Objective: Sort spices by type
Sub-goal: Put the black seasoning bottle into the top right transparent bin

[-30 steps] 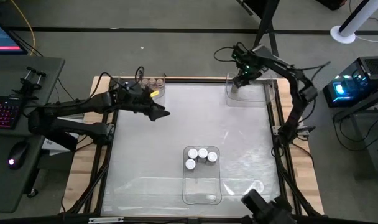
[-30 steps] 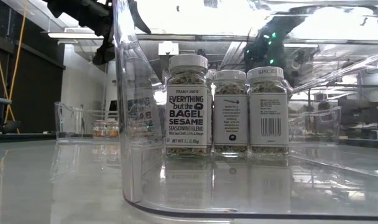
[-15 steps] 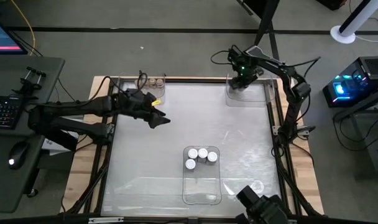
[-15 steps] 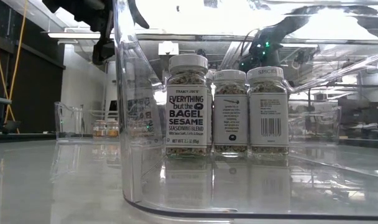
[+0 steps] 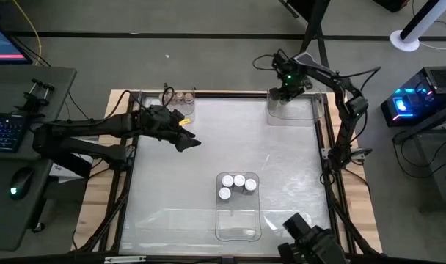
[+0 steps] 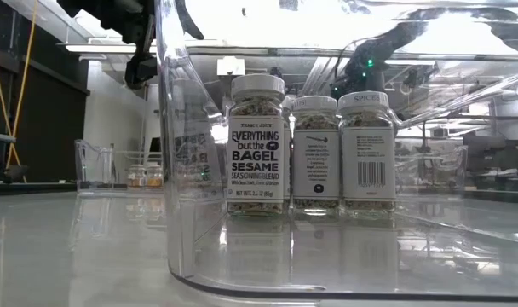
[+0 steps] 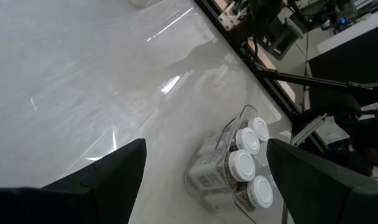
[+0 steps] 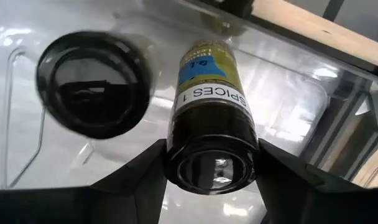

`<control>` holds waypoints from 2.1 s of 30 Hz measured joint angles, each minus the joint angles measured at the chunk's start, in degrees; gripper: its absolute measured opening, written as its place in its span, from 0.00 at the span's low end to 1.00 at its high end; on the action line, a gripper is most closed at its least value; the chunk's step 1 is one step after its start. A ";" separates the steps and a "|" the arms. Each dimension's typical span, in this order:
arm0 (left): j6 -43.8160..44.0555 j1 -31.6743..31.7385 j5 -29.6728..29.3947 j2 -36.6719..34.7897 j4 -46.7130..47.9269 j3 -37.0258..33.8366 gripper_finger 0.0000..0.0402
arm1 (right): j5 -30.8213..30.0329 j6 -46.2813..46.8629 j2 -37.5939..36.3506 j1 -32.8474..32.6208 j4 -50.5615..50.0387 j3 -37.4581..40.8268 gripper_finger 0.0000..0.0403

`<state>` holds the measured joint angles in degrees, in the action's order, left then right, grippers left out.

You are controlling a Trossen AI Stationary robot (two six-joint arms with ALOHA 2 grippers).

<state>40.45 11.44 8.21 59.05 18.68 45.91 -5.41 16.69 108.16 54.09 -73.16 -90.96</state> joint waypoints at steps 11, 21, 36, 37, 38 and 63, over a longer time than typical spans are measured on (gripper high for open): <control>1.48 -0.04 0.11 0.00 0.00 0.00 0.80 | 4.62 1.26 0.00 0.70 1.34 0.02 0.66; 1.53 -0.04 0.20 0.00 -0.04 0.00 0.80 | 2.40 -2.63 0.07 0.96 3.12 -3.38 0.67; 1.49 -0.23 0.19 0.00 0.00 0.00 0.80 | -0.26 -6.56 -1.49 -2.78 -9.51 -14.64 0.54; 1.48 -0.36 0.18 0.00 -0.01 0.00 0.80 | -1.99 -7.09 -2.43 -3.91 -9.25 -13.15 0.48; 1.48 -0.52 0.20 0.00 0.00 0.00 0.80 | -3.42 -7.33 -3.49 -5.13 -8.77 -11.28 0.40; 1.40 -1.33 -0.37 0.00 0.81 0.02 0.80 | -6.29 10.33 -14.40 -4.83 26.13 23.61 0.00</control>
<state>41.85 10.11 7.84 59.05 19.49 45.93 -11.70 27.03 93.76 49.25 -47.03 -67.35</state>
